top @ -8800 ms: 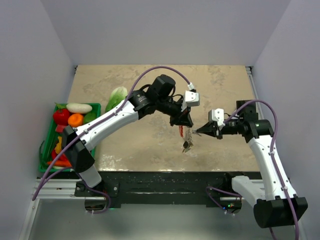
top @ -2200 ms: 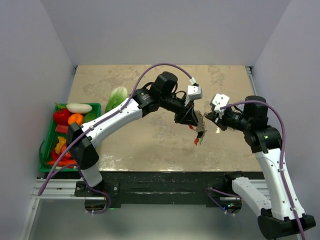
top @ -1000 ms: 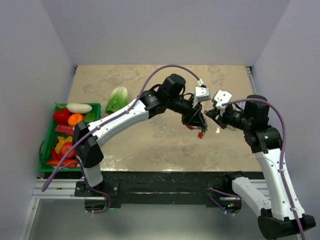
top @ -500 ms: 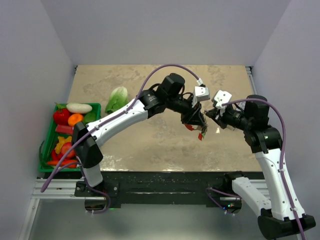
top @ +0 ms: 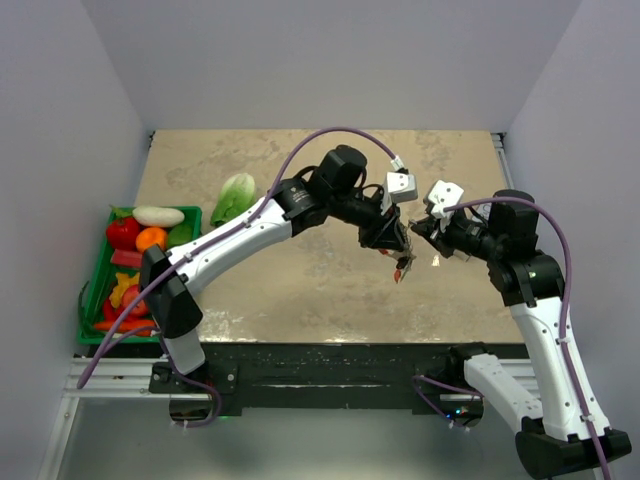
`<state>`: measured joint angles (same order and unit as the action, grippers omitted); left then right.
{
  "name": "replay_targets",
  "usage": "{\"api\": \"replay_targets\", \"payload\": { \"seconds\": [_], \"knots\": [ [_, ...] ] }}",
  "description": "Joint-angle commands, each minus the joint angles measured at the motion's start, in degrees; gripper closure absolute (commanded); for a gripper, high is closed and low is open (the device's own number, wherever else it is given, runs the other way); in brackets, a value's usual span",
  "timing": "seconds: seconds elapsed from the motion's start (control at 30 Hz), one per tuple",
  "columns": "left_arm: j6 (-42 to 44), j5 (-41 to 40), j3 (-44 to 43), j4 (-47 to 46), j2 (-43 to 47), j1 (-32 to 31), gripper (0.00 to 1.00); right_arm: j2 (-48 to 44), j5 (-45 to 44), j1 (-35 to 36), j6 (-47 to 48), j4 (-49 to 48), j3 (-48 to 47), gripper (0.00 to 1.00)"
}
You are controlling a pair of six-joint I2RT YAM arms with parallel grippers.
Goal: Remove the keys from the keyring
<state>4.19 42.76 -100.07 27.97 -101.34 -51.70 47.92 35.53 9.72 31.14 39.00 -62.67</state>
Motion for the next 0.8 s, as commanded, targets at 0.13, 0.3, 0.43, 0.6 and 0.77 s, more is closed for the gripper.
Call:
{"api": "replay_targets", "payload": {
  "seconds": [0.13, 0.3, 0.43, 0.6, 0.77],
  "knots": [
    [2.1, -0.6, -2.1, -0.3, 3.3, 0.6, 0.75, -1.1, 1.1, 0.0, 0.1, -2.3, -1.2, 1.00],
    [2.5, -1.3, -1.9, -0.1, 3.8, 0.7, 0.76, -1.3, 1.2, 0.0, 0.1, -2.4, -1.0, 1.00],
    [2.9, -1.6, -1.9, 0.2, 4.0, 0.8, 0.76, -1.3, 1.1, 0.0, 0.1, -2.2, -1.1, 1.00],
    [2.1, -0.9, -1.8, -0.5, 3.4, 0.9, 0.76, -1.3, 1.5, 0.0, -0.3, -2.3, -1.2, 1.00],
    [0.8, -1.0, -2.0, -2.0, 2.4, 0.8, 0.76, -1.3, 1.8, 0.0, -0.5, -2.6, -1.0, 1.00]
  ]
}}
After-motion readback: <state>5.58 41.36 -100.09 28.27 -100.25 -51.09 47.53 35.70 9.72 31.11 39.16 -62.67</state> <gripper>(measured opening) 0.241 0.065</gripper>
